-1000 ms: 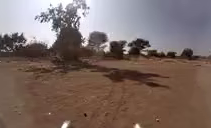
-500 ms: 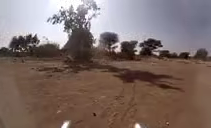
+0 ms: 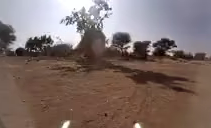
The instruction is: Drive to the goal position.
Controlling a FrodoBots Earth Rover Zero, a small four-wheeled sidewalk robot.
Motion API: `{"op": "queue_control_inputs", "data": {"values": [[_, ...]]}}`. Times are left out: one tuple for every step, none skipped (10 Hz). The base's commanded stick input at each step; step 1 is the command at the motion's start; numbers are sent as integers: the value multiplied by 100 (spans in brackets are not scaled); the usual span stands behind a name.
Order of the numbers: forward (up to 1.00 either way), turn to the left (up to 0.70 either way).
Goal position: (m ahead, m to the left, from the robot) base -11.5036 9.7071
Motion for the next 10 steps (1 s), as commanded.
{"op": "queue_control_inputs", "data": {"values": [[0, 70], [0, 70], [0, 70], [0, 70], [0, 70], [0, 70], [0, 70], [0, 70], [0, 70], [0, 70]]}}
